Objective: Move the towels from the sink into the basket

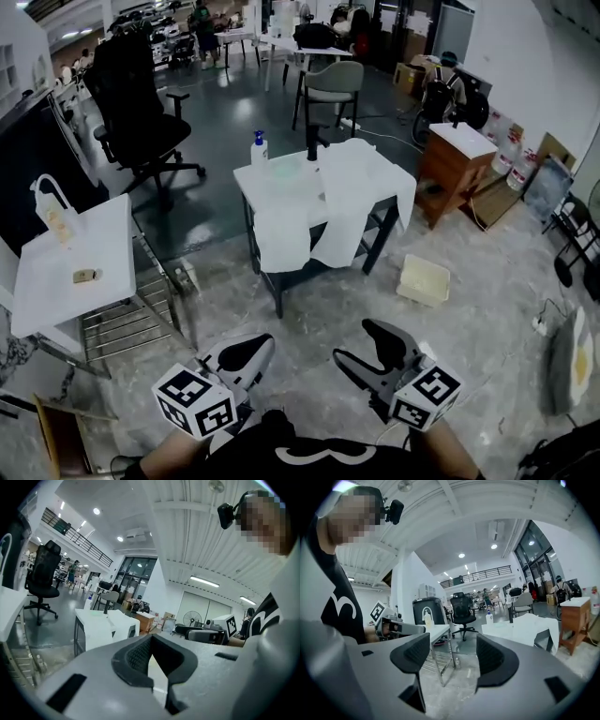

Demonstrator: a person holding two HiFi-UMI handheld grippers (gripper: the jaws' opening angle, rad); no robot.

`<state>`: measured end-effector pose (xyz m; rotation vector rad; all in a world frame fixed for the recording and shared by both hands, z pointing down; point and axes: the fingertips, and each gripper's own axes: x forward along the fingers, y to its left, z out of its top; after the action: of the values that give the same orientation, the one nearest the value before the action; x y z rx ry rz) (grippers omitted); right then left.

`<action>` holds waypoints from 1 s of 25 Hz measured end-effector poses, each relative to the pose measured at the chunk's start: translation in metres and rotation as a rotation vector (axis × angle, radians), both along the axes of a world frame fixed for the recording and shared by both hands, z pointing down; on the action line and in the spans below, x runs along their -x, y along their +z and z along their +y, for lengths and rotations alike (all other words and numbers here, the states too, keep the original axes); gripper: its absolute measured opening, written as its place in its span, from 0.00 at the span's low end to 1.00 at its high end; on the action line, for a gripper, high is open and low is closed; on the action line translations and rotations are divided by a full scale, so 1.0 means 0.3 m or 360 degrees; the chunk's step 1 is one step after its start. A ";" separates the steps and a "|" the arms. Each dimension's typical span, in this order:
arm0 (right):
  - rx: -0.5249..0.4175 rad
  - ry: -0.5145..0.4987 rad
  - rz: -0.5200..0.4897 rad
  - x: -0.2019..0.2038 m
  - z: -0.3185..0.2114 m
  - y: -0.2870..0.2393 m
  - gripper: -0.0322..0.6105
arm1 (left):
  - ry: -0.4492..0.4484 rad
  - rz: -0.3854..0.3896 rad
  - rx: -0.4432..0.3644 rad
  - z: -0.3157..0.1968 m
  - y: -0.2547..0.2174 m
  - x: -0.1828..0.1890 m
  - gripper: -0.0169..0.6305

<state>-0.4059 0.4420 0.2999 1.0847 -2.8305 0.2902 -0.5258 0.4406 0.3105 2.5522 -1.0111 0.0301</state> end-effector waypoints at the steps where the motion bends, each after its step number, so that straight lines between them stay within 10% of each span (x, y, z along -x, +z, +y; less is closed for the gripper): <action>1: 0.0023 0.0012 0.0000 0.025 -0.064 0.008 0.50 | -0.0003 -0.0004 0.0008 -0.064 0.005 0.031 0.03; 25: 0.0229 0.0176 0.0341 0.314 -0.902 0.383 0.51 | -0.0111 -0.0065 0.0145 -0.740 0.223 0.368 0.03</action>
<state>-0.5000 0.1713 0.4148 1.1672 -2.5264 0.3571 -0.6361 0.2185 0.3773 2.4419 -1.0879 0.1075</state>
